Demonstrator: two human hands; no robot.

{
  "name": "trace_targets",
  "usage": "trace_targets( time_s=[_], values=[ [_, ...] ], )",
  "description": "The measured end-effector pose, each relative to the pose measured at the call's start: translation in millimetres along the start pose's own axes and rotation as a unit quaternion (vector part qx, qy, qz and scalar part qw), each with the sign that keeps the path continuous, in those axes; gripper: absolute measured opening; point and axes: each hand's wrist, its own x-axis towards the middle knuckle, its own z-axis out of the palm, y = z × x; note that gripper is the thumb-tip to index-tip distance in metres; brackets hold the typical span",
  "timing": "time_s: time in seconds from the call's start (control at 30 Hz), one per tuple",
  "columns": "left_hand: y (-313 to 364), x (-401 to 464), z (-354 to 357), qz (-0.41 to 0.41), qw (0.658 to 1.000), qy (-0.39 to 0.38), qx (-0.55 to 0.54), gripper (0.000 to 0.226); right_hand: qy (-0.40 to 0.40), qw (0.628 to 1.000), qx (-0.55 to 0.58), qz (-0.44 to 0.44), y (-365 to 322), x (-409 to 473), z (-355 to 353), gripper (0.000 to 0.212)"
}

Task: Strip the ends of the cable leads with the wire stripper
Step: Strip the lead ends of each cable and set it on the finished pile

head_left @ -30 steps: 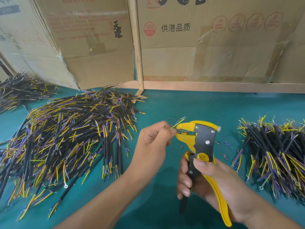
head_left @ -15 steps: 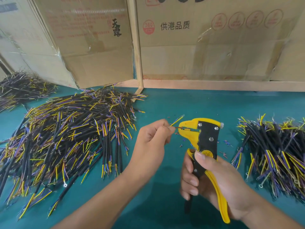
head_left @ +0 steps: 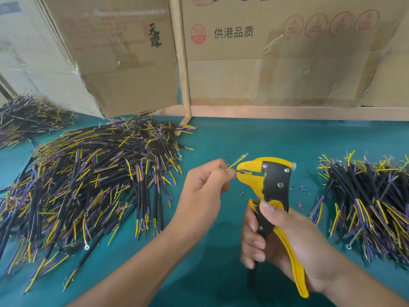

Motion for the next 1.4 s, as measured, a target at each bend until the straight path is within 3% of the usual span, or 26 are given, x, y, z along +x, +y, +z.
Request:
trace_targets(
  time_s=[1.4],
  values=[
    [-8.3,1.0,-4.1,0.045,0.993,-0.026,0.109,0.034,0.021,1.000,-0.007,0.015,-4.2,-2.2,-0.1,0.055]
  ],
)
